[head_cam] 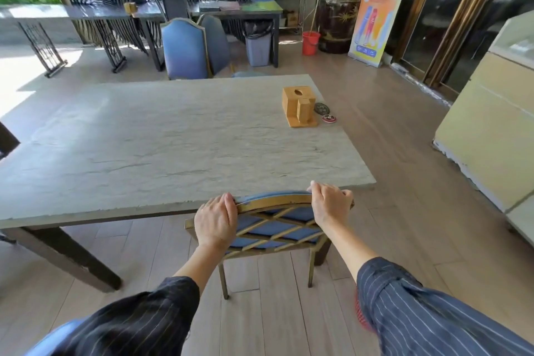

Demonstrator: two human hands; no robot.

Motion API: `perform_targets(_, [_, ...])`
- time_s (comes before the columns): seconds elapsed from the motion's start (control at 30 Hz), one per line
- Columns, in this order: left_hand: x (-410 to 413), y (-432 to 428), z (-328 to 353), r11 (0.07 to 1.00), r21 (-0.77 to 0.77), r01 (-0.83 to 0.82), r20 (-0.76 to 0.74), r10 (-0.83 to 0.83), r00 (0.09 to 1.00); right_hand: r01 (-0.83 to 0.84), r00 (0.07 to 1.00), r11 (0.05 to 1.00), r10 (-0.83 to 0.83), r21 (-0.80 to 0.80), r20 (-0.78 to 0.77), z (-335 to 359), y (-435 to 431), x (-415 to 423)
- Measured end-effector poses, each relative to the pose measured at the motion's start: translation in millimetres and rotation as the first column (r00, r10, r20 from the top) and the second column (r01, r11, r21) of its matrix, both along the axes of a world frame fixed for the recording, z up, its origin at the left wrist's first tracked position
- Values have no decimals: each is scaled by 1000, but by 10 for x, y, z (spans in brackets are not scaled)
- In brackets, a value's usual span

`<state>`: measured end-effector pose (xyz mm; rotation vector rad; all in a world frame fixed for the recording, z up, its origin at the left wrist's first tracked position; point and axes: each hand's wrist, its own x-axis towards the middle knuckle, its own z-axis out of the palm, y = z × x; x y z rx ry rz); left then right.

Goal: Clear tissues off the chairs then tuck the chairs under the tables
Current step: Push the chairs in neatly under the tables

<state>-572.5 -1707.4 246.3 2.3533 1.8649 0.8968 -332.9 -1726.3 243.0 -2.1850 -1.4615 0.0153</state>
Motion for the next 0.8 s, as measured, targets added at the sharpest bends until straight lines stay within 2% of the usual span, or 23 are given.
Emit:
perform_targets(0.17, [112,296,-3,999,-2,-54,-15,54,998,-10,1000,1000,11,3,-25,21,310,119])
perform_targets(0.33, [113,440,-39,998,37,-54,-10,54,998,-9,998,1000,7,26,60,-28,433,127])
perform_targets(0.43, [101,429,-34,998,31,-49,-16,49,999,-39,998,999,38,13,52,20,398,128])
perform_targets(0.6, [86,436,-36,1000,21,-22,-29,22,999,-128,987,967,146,223,-68,111,214,-154])
perform_targets(0.8, [84,441,-14,1000,28,-8,-42,10,999,-172,979,951,194,257,-66,45,244,-123])
